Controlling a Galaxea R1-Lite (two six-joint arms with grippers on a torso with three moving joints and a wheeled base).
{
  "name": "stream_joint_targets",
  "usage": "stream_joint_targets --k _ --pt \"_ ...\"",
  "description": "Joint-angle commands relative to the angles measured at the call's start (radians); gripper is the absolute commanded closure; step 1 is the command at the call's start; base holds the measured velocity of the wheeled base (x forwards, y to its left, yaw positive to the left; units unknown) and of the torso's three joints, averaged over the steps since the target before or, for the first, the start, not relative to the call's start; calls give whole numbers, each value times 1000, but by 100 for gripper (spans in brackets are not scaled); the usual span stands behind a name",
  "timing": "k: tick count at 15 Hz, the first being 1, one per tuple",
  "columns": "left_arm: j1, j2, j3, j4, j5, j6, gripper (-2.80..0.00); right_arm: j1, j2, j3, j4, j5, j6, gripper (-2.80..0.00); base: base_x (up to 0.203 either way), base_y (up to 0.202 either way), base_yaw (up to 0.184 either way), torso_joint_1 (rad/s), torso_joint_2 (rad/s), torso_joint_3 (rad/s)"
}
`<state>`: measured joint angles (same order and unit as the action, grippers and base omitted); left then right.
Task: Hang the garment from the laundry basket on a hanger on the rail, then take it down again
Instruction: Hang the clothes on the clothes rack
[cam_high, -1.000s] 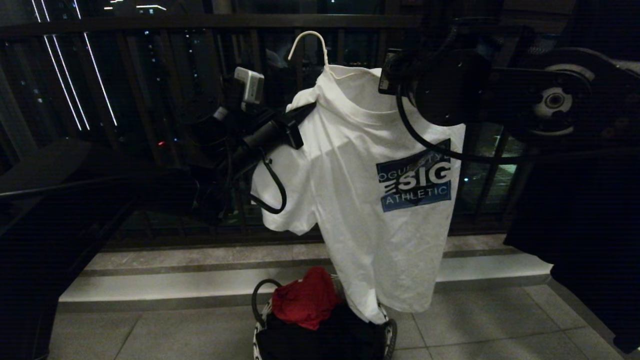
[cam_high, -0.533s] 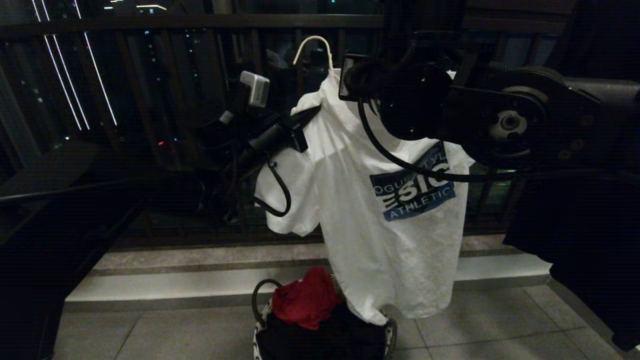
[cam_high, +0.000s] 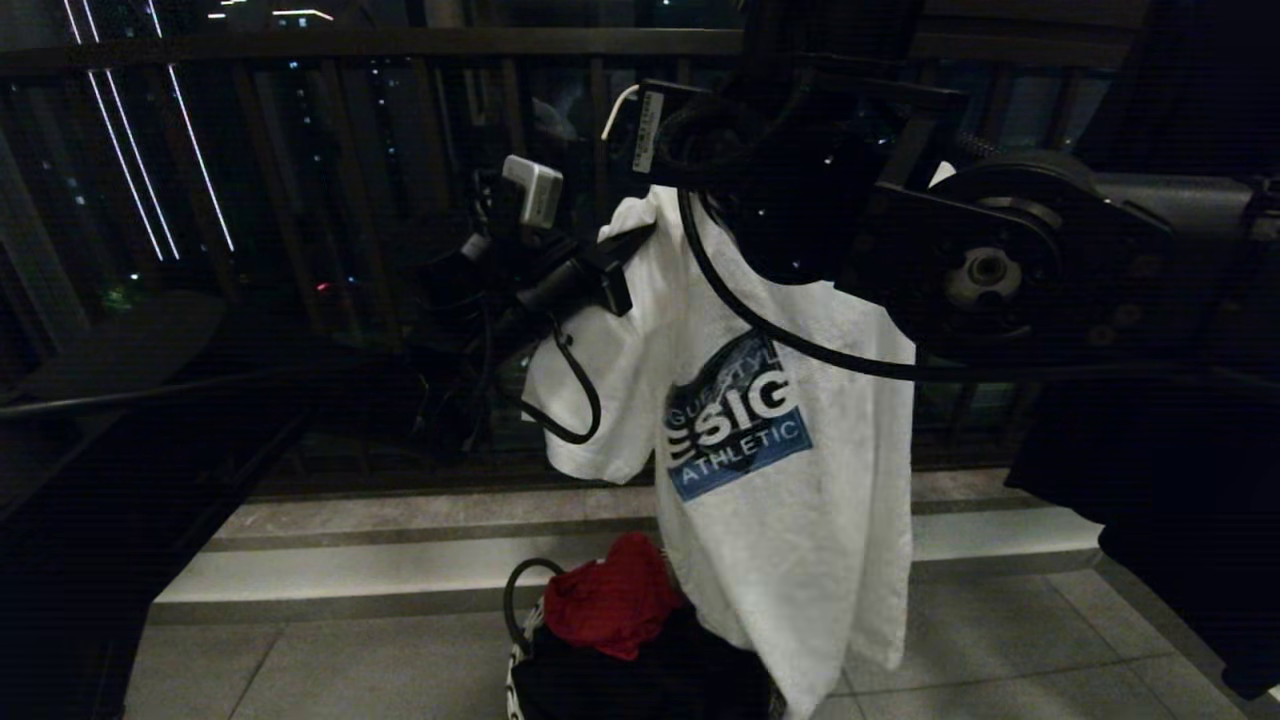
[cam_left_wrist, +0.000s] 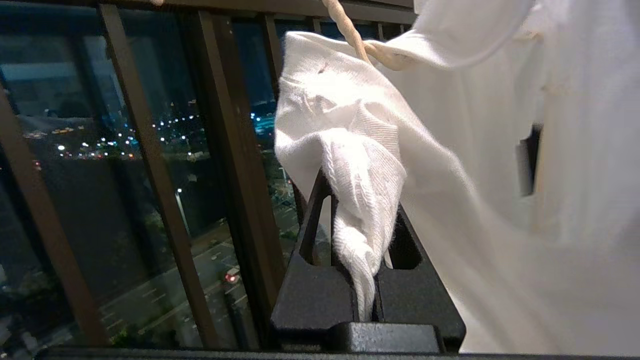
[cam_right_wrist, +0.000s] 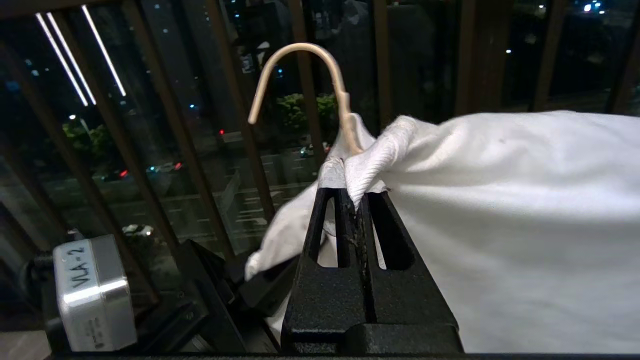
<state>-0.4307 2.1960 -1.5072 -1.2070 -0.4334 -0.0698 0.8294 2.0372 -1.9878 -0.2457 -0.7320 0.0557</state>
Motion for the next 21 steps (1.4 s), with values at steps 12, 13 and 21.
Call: stream_joint_targets --k 12,13,21 --pt "-22 -35 53 -14 -8 -7 0 -55 30 3 -3 57 -11 0 0 0 0 0 0 0" --pt "-22 -35 53 -14 -8 -7 0 -56 35 3 -2 56 -11 0 0 0 0 0 0 0" --pt "-20 -41 49 -17 -4 -7 0 -56 37 14 -3 49 -11 -280 0 0 0 0 0 0"
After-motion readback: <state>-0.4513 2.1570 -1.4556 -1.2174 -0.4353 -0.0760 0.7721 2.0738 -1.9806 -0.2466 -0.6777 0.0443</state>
